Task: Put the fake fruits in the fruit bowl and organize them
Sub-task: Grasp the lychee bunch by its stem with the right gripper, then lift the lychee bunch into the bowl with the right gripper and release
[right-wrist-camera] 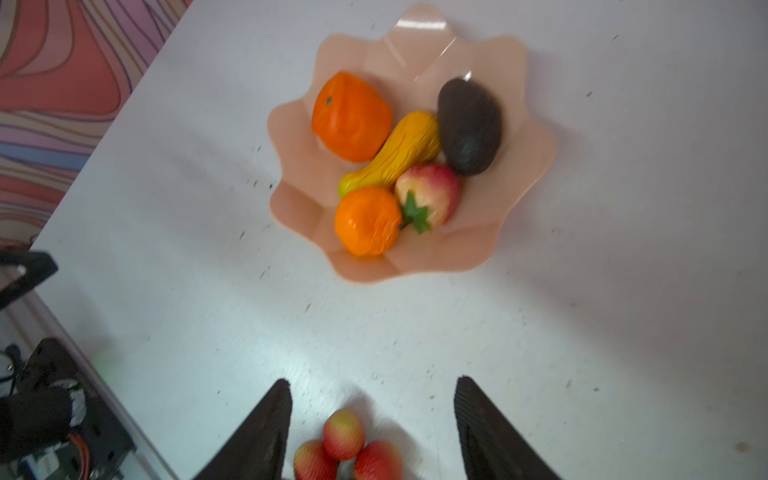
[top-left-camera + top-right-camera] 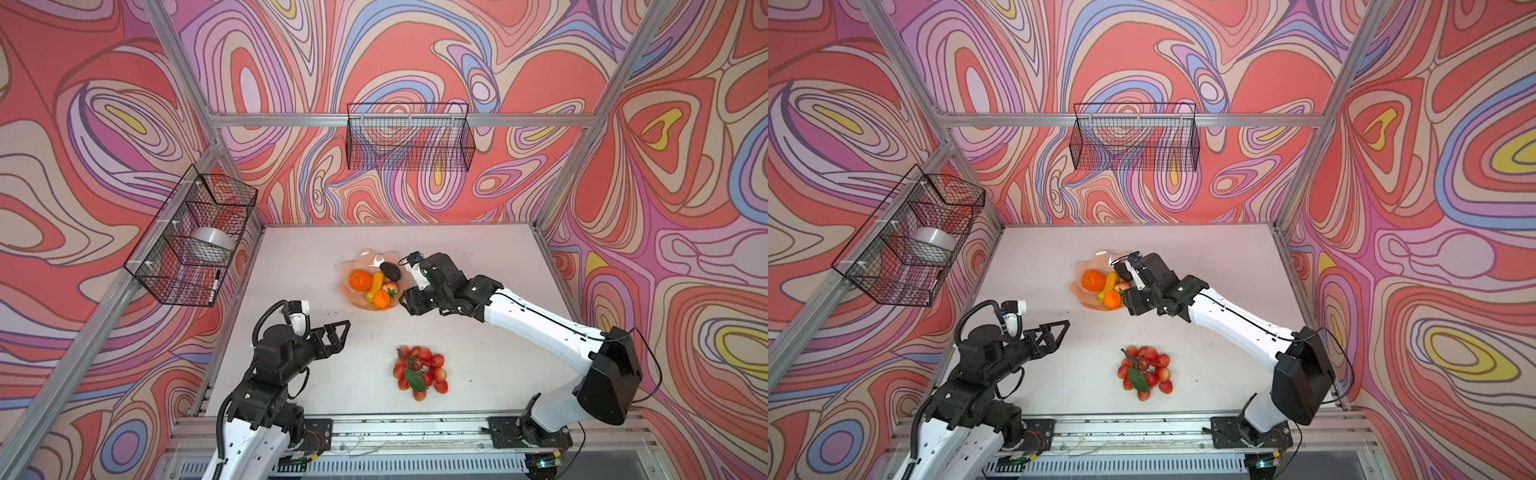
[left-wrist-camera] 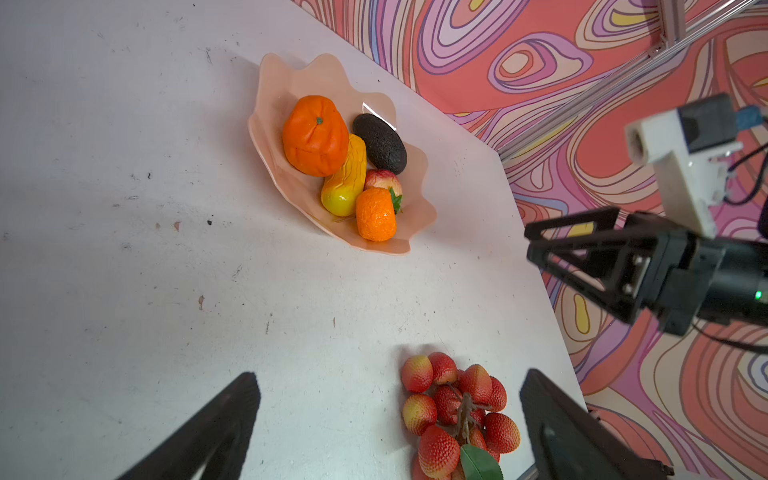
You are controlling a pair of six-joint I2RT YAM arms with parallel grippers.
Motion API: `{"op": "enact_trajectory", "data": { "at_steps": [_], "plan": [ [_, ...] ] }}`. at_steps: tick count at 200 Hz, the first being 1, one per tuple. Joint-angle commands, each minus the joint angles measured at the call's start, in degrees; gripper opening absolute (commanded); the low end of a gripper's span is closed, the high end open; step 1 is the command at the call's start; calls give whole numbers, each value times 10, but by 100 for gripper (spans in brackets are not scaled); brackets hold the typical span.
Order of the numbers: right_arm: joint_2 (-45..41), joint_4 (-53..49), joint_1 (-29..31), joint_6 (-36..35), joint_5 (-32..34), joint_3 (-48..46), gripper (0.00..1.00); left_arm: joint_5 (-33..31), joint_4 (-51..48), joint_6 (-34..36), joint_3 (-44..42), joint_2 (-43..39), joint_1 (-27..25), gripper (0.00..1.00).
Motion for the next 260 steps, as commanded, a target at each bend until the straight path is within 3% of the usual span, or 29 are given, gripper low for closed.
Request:
{"op": "enact_trajectory", "data": {
  "at_steps": [1, 26, 104, 163, 211, 260],
  "plan": [
    [-22, 14, 30, 49, -24, -61, 64, 12, 12, 5, -3, 8, 0, 99],
    [-36, 38, 57, 77, -40, -110, 62, 19, 5, 12, 1, 16, -1, 99],
    [-5, 79, 126, 95, -26, -135, 58, 22, -2, 10, 10, 19, -1, 99],
    [41, 68, 136, 88, 26, -118, 40, 22, 2, 5, 6, 11, 0, 99],
    [34, 52, 139, 104, 62, -105, 0, 98, 54, 9, 10, 30, 0, 98],
    [0, -20, 137, 116, 111, -2, 0, 114, 66, 19, 17, 44, 0, 97]
  ]
}}
